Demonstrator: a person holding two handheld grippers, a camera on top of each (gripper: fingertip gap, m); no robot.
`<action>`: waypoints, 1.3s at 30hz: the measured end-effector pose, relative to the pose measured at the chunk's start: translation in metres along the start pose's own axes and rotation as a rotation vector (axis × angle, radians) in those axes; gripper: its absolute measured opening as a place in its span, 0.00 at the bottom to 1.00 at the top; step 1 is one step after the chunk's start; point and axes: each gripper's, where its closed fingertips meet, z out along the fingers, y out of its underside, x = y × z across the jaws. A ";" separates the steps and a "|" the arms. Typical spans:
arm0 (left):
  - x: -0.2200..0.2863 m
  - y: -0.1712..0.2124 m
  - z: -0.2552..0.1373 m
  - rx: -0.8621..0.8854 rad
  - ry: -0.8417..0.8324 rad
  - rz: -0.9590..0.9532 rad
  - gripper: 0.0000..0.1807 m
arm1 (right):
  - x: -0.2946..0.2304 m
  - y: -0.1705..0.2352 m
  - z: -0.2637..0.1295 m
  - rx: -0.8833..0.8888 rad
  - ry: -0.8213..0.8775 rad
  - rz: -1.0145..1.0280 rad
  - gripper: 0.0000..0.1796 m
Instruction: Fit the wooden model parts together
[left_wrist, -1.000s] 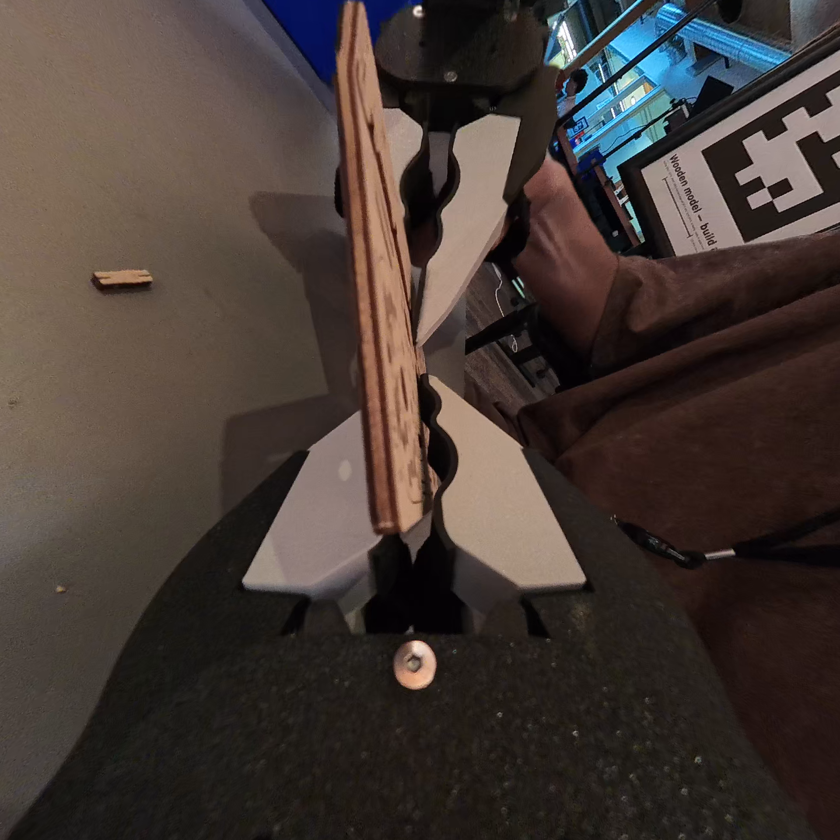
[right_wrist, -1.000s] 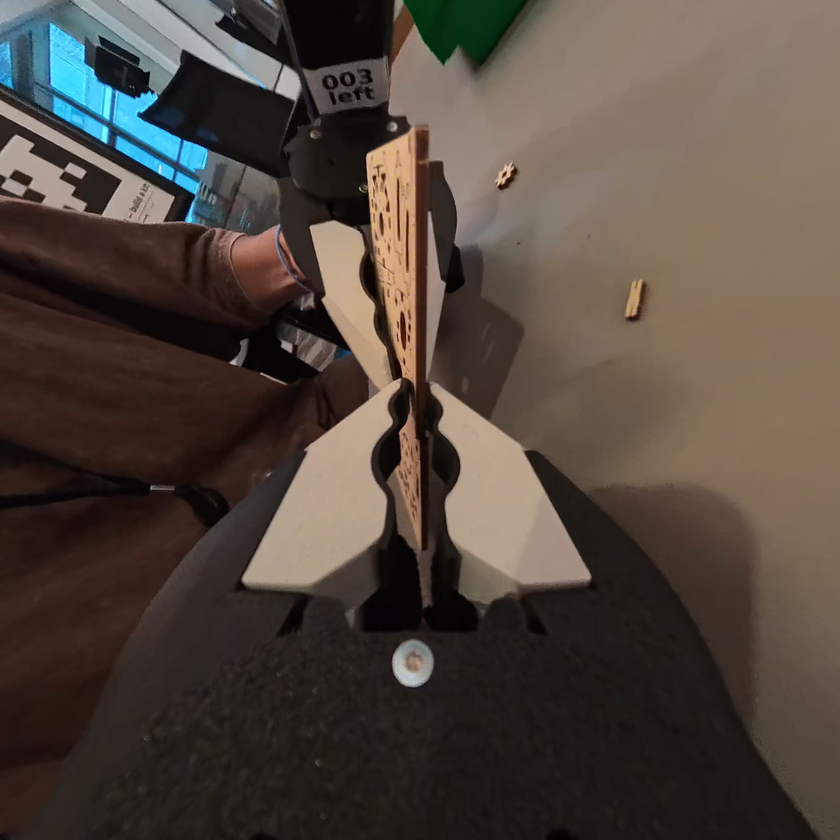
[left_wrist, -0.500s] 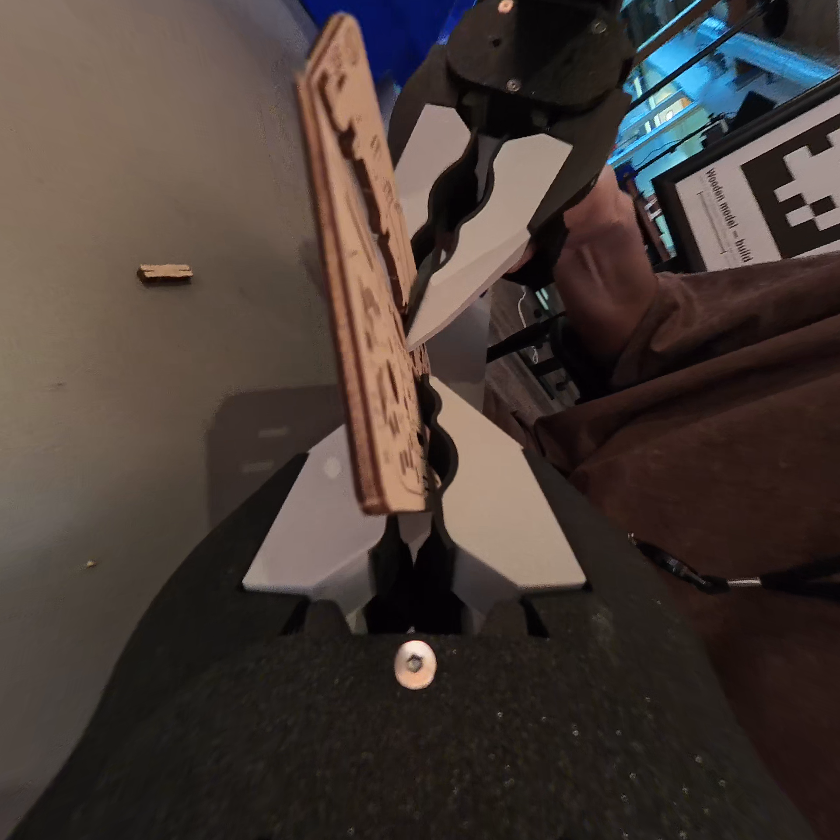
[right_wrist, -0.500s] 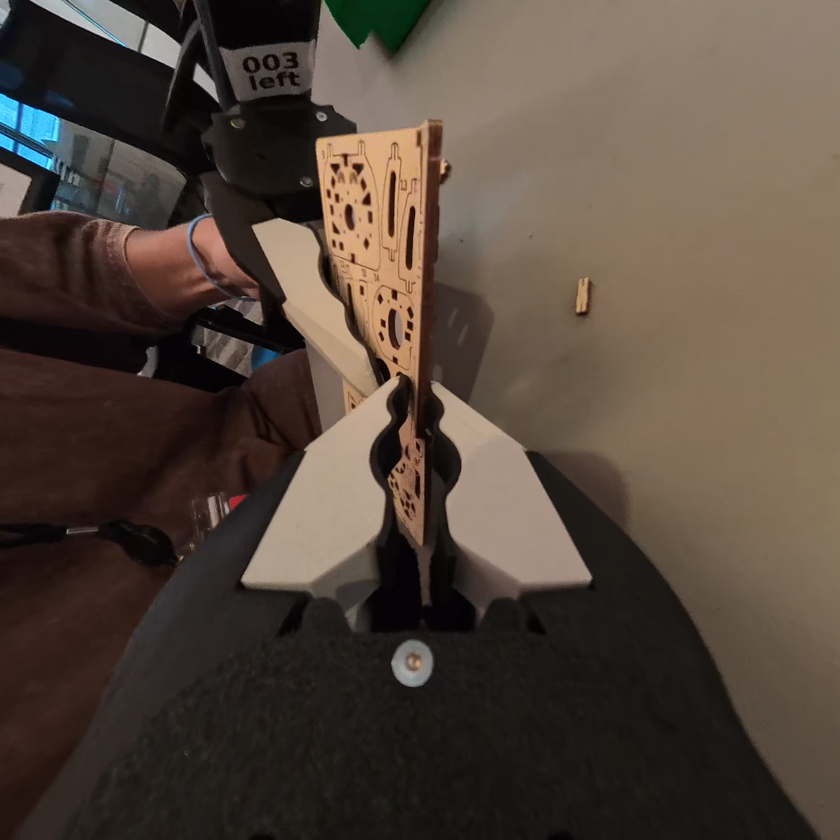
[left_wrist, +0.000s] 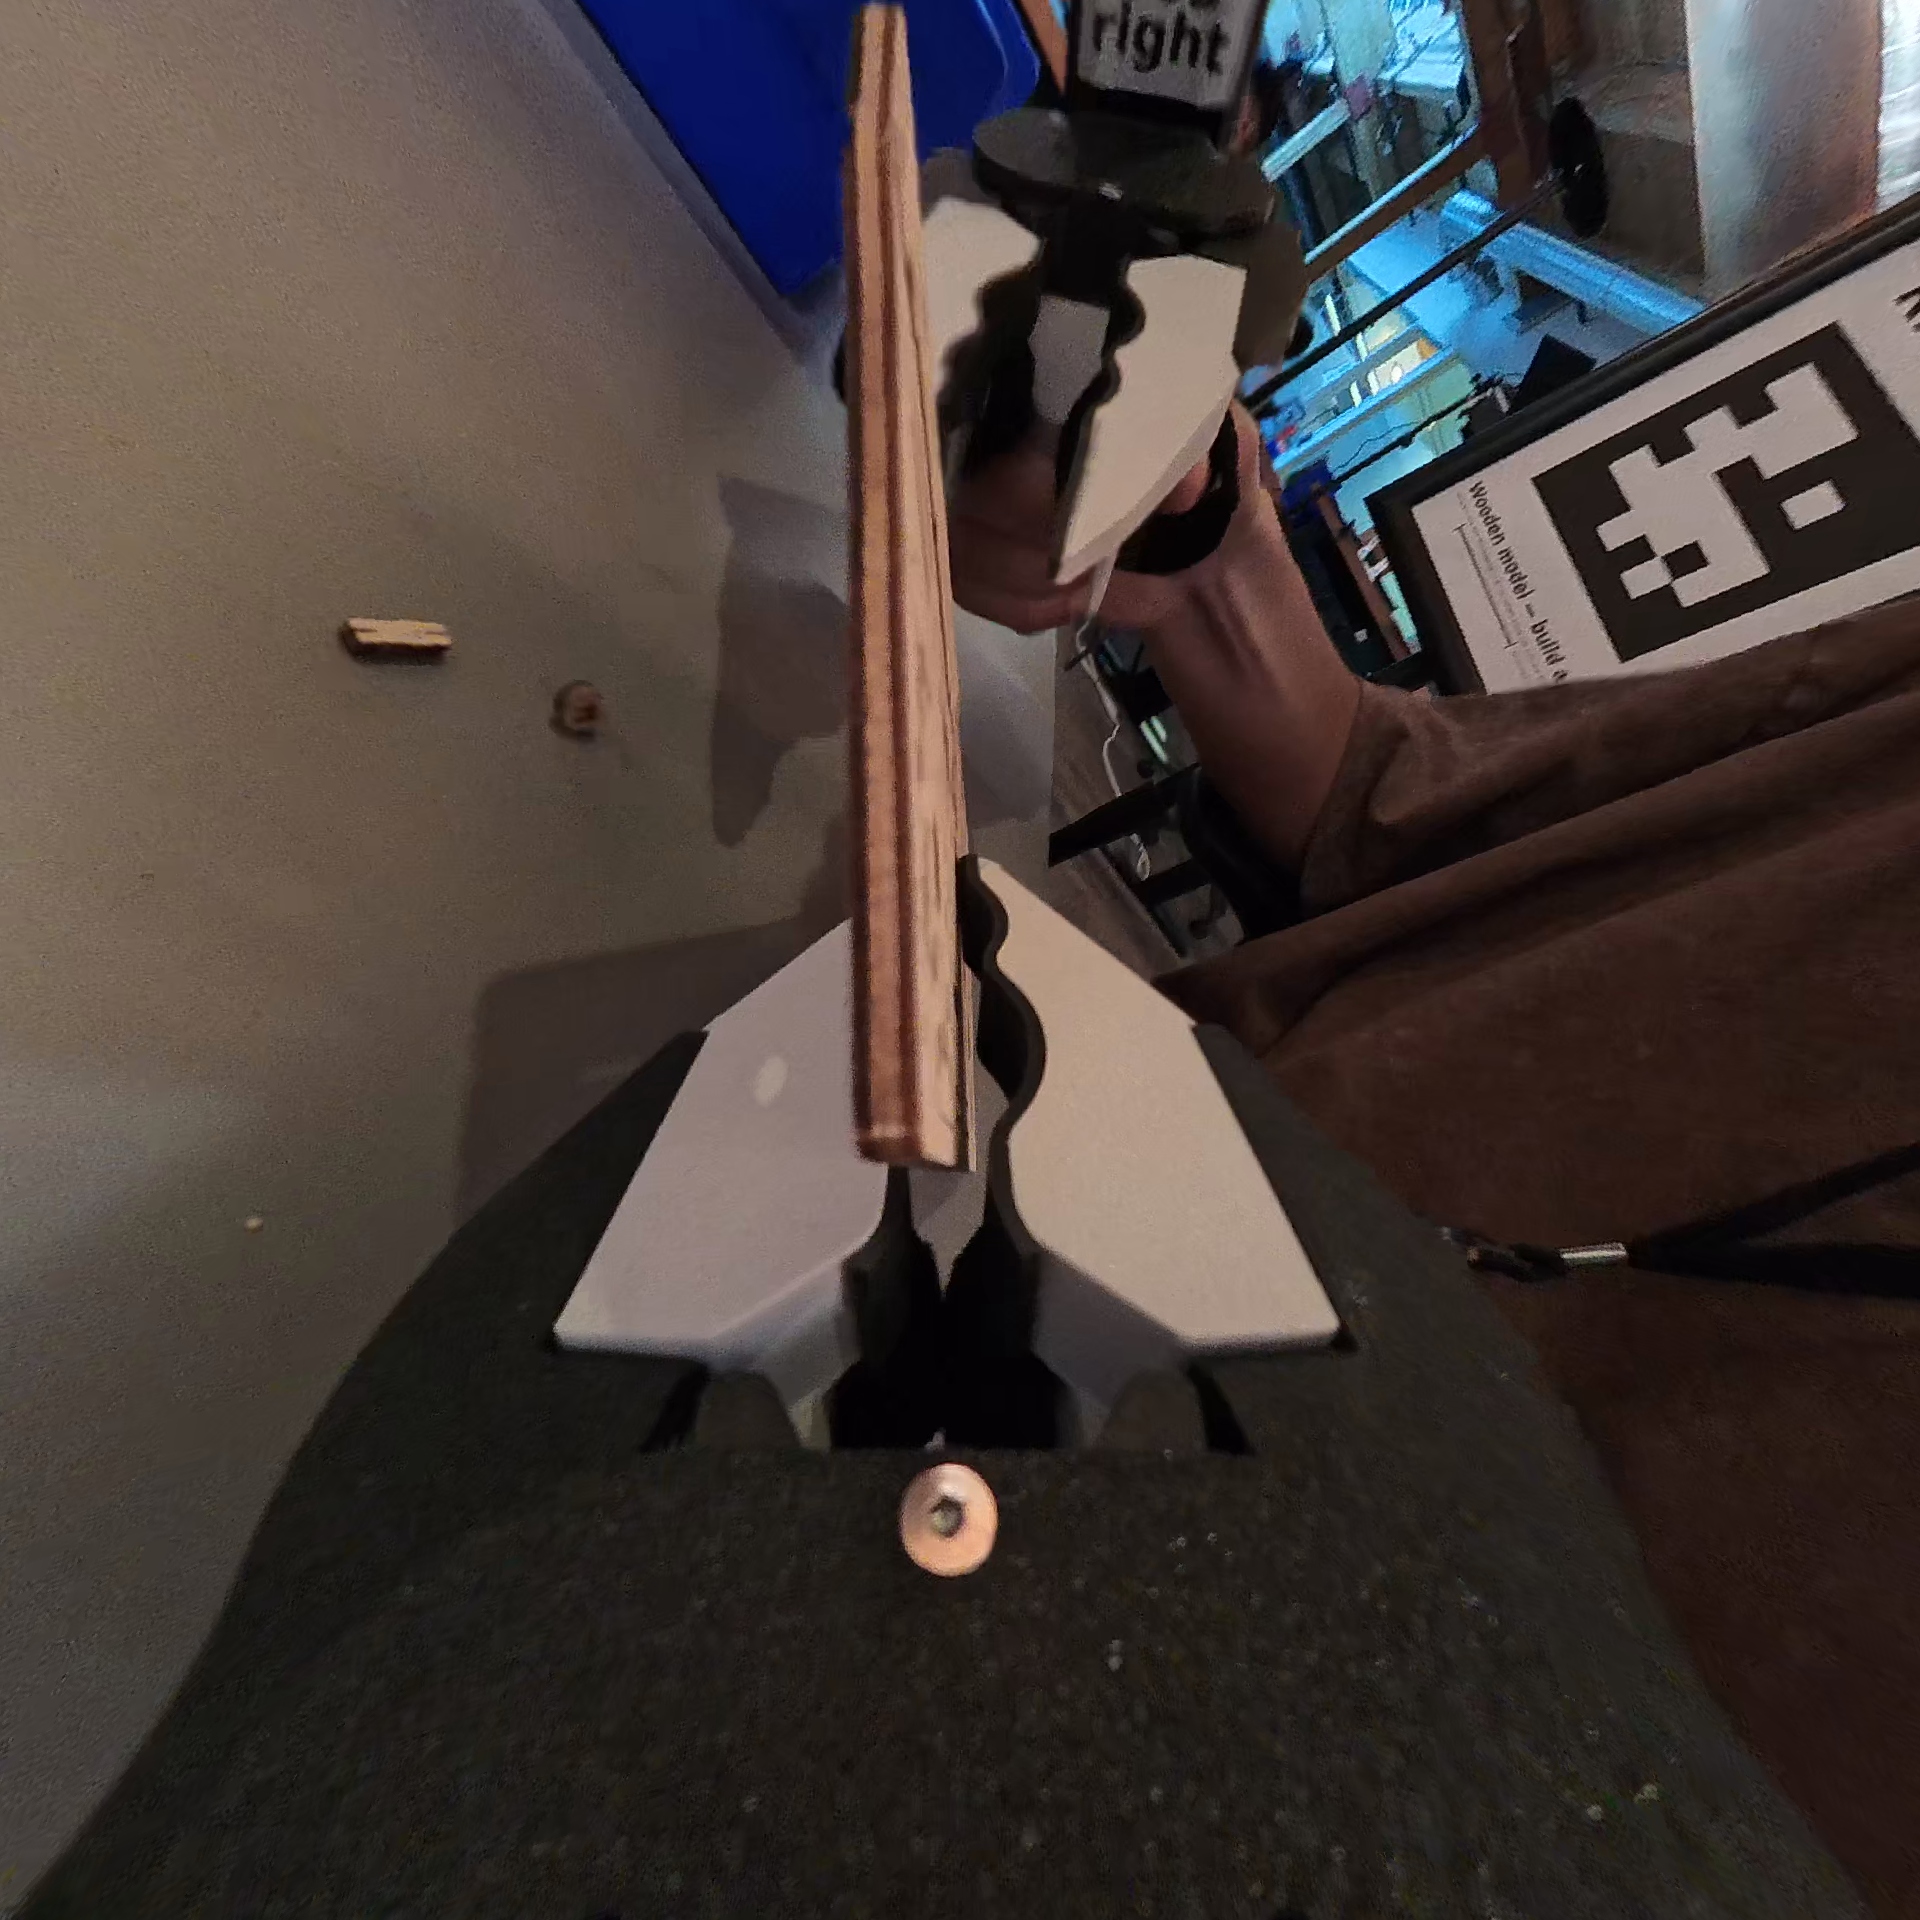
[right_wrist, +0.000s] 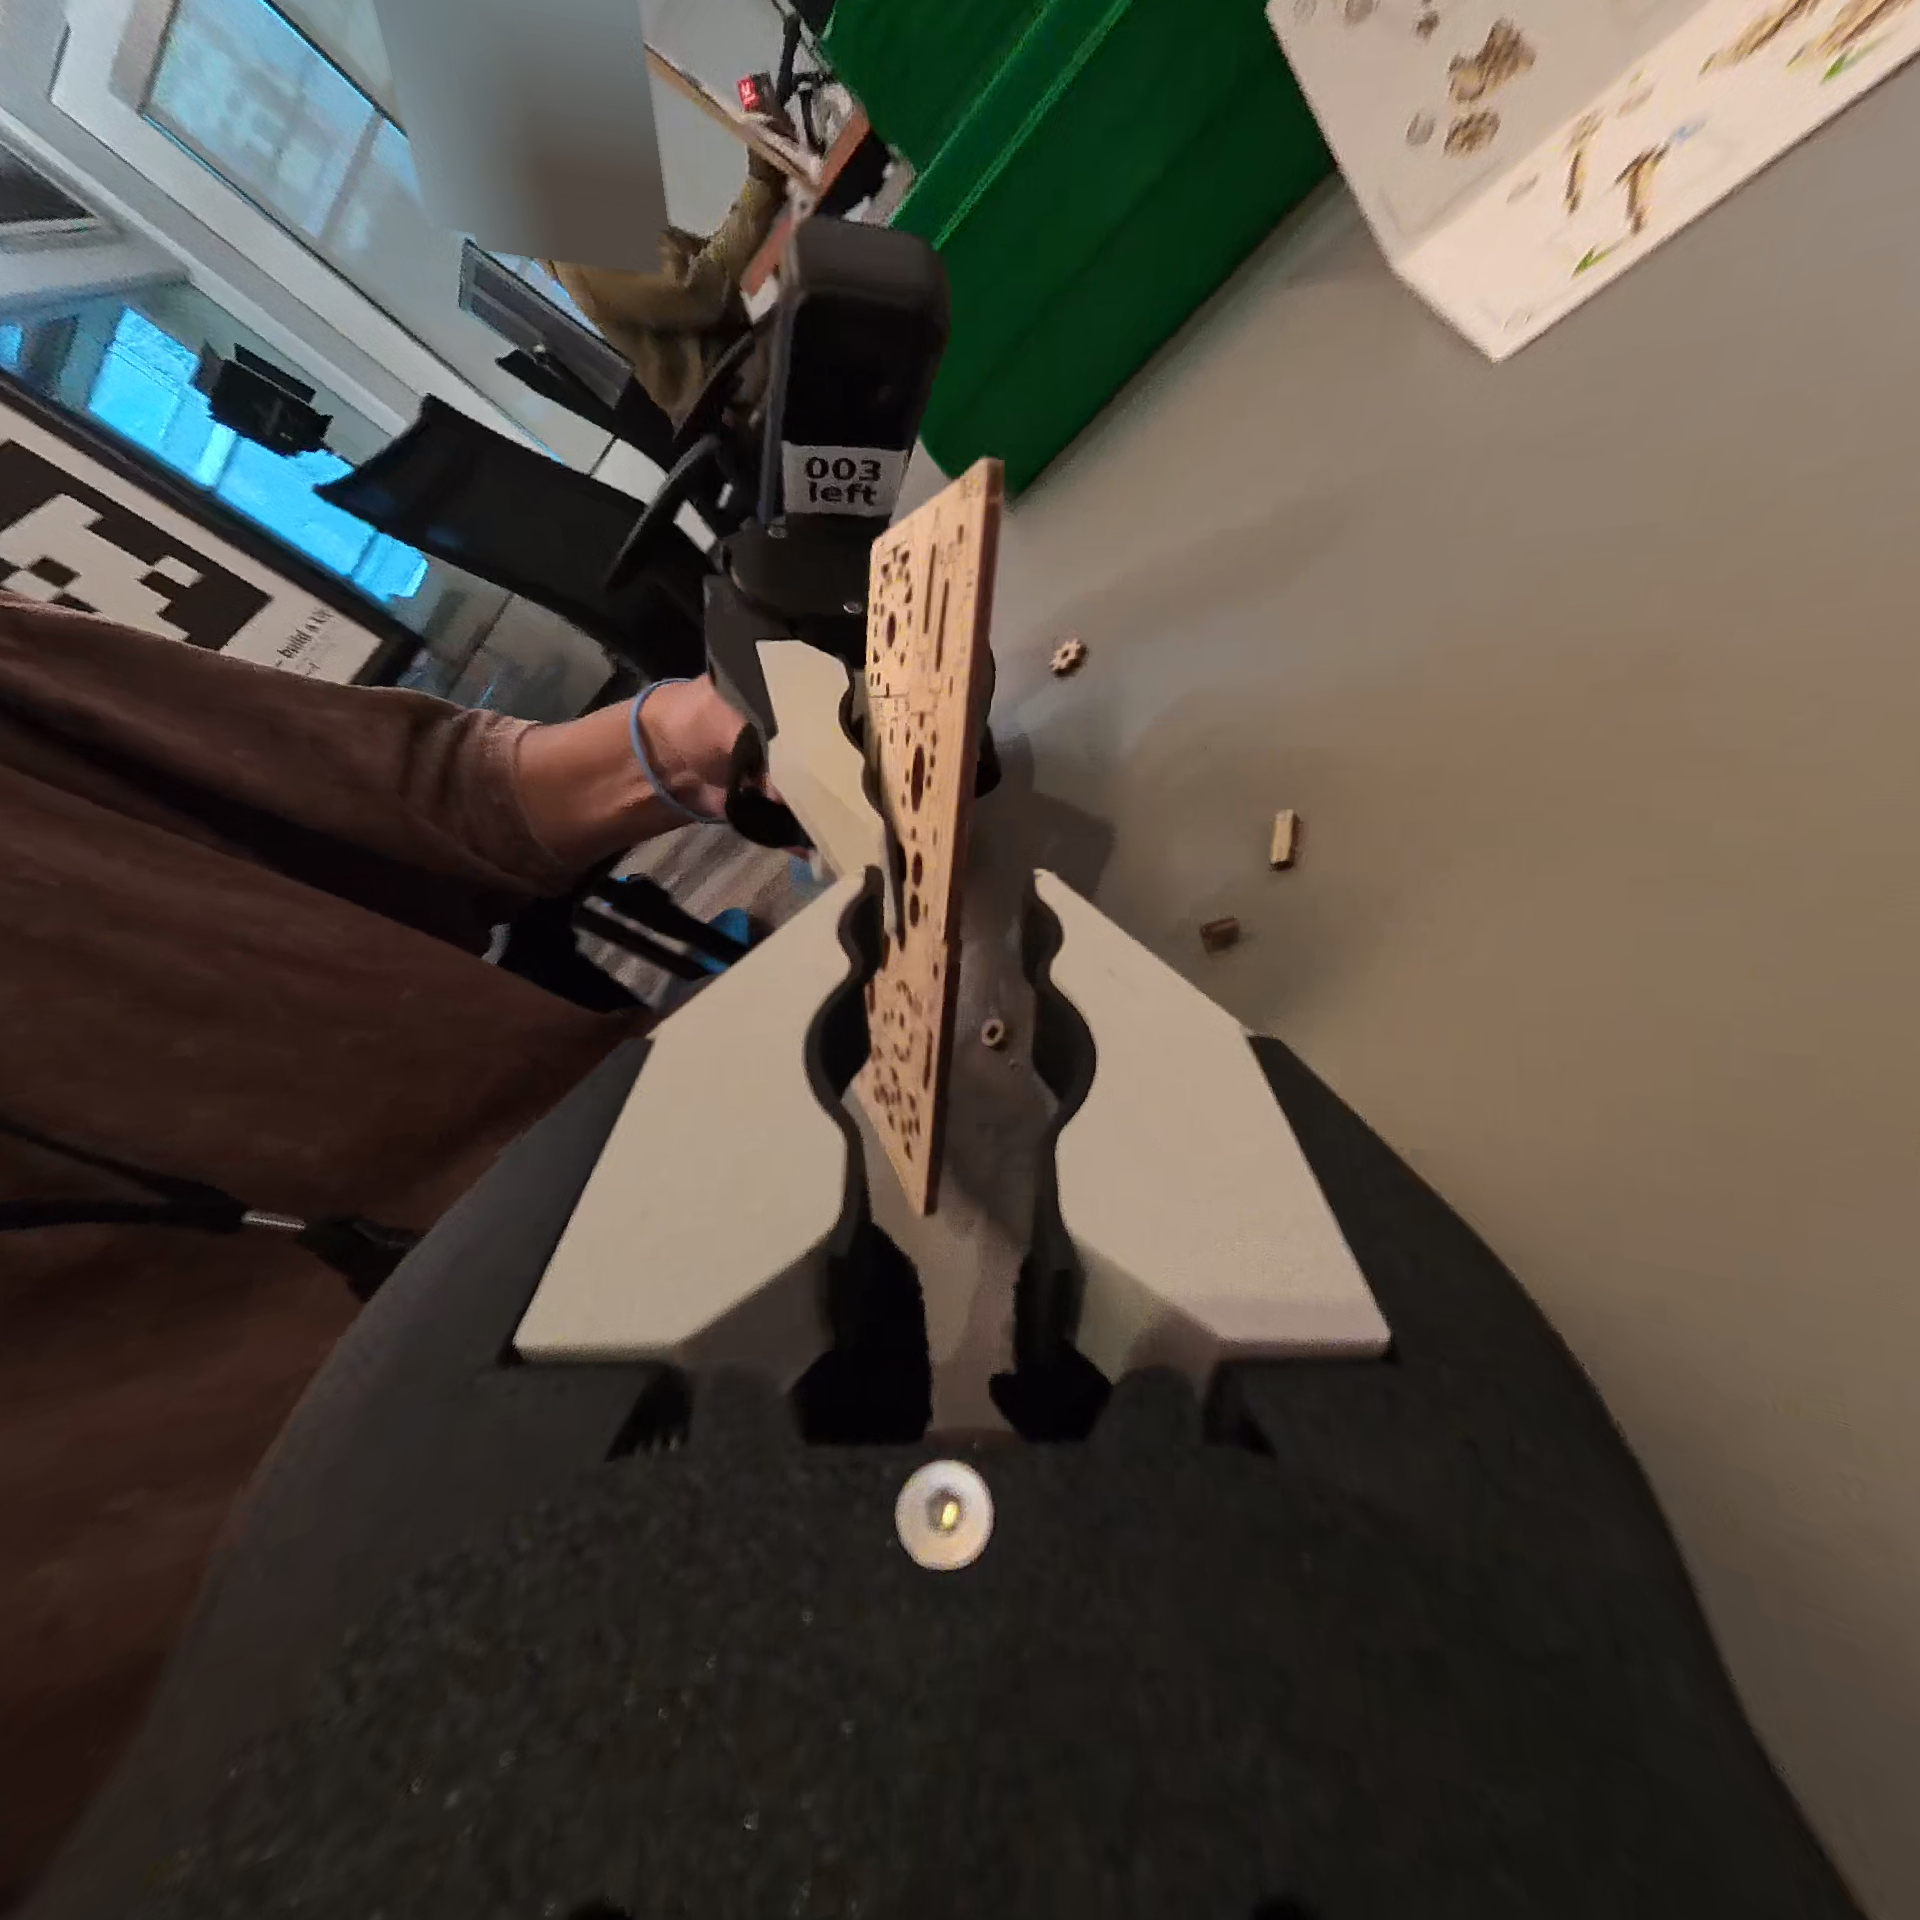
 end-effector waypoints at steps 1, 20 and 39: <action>0.001 -0.003 -0.004 0.021 0.014 -0.025 0.01 | 0.000 -0.001 -0.004 0.016 0.034 -0.029 0.14; 0.051 0.010 -0.011 -0.077 0.160 0.045 0.01 | -0.060 0.013 0.034 0.032 -0.209 0.187 0.02; -0.006 -0.030 -0.129 0.317 -0.230 -0.247 0.00 | 0.000 -0.047 0.060 0.328 -0.037 0.240 0.19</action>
